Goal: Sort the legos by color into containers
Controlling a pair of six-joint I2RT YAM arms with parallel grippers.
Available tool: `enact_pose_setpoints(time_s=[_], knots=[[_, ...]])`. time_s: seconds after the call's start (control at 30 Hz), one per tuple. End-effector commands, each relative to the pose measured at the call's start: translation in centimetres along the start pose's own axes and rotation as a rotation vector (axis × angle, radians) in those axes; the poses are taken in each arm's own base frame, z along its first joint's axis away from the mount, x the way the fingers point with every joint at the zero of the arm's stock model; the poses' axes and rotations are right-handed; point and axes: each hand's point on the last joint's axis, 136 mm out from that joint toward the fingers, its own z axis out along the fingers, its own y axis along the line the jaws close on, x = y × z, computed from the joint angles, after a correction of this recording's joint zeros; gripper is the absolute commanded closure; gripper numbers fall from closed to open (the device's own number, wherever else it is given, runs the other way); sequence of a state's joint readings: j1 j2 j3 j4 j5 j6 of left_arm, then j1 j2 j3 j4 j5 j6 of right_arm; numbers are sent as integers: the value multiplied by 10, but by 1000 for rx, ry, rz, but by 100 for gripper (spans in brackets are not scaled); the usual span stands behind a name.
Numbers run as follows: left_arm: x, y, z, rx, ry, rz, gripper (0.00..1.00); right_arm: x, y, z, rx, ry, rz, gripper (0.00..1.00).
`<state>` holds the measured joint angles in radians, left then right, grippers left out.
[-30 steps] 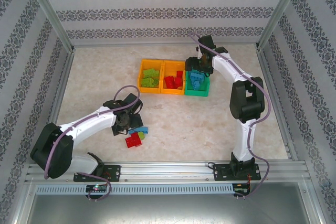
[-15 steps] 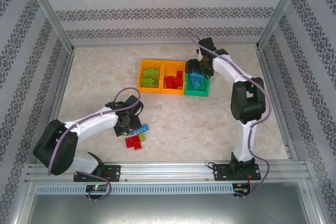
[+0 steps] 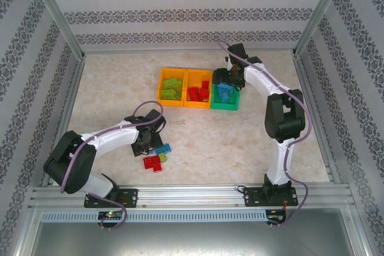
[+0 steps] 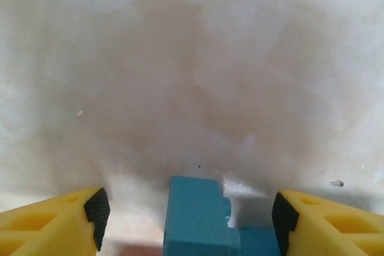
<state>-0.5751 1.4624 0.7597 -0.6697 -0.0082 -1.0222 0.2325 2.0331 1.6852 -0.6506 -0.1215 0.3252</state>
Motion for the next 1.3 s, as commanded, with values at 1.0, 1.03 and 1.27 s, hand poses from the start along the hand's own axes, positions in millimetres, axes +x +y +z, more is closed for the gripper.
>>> enact_pose_setpoints(time_s=[1.0, 1.03, 1.27], knots=[[-32, -12, -35, 20, -121, 51, 78, 0, -12, -54, -15, -112, 7, 12], [-37, -16, -40, 28, -134, 59, 78, 2, -15, -57, -16, -118, 13, 12], [-71, -82, -73, 180, -203, 120, 79, 25, -42, -65, 1, -113, 63, 12]])
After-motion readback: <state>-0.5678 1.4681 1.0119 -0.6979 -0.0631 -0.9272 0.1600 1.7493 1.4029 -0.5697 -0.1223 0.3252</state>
